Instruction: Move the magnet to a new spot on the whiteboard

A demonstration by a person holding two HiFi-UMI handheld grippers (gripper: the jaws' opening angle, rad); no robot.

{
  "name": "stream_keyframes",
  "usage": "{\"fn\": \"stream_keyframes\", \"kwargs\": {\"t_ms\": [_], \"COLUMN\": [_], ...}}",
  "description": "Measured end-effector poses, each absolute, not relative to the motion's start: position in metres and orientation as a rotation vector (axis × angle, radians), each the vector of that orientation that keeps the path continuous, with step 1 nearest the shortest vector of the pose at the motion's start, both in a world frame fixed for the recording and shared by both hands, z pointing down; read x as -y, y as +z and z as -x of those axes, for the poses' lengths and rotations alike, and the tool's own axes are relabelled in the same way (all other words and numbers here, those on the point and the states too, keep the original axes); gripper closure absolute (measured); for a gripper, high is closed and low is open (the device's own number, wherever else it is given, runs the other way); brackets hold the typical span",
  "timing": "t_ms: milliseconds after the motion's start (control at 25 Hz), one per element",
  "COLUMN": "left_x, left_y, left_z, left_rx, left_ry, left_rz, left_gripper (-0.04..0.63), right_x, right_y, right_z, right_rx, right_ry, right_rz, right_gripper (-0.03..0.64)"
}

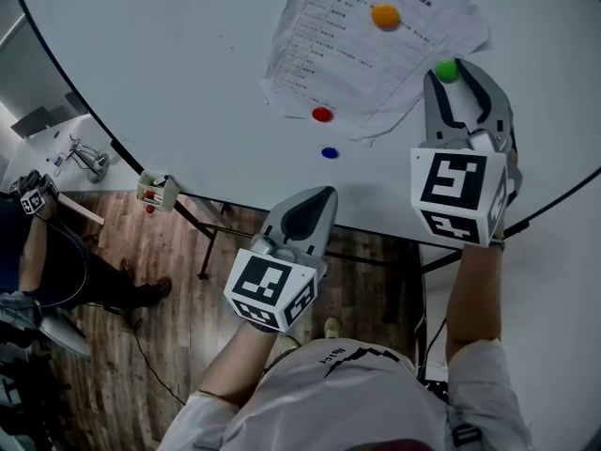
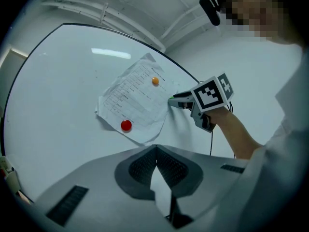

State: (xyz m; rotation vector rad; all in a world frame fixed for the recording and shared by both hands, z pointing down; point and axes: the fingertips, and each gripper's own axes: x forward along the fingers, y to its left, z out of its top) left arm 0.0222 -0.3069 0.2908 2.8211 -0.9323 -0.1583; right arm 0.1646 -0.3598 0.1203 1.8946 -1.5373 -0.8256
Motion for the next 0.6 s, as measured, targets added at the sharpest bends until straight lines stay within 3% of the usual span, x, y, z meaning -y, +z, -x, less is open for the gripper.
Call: {"fn": "stream_keyframes", "kwargs": {"t_ms": [600], "left_x": [0.303], "left_y": [0.281], "left_z": [-0.028], "left_rx": [0.938], "left_ry": [-0.173], "left_rz": [-2.839], "left_gripper": [0.586], "right_x": [0.354], "right_y": [0.110], "right_z": [-0.163], "right_rx": [1.620], "right_ry": [-0.883], "right_rz": [-1.924], "right_gripper": [0.486]}}
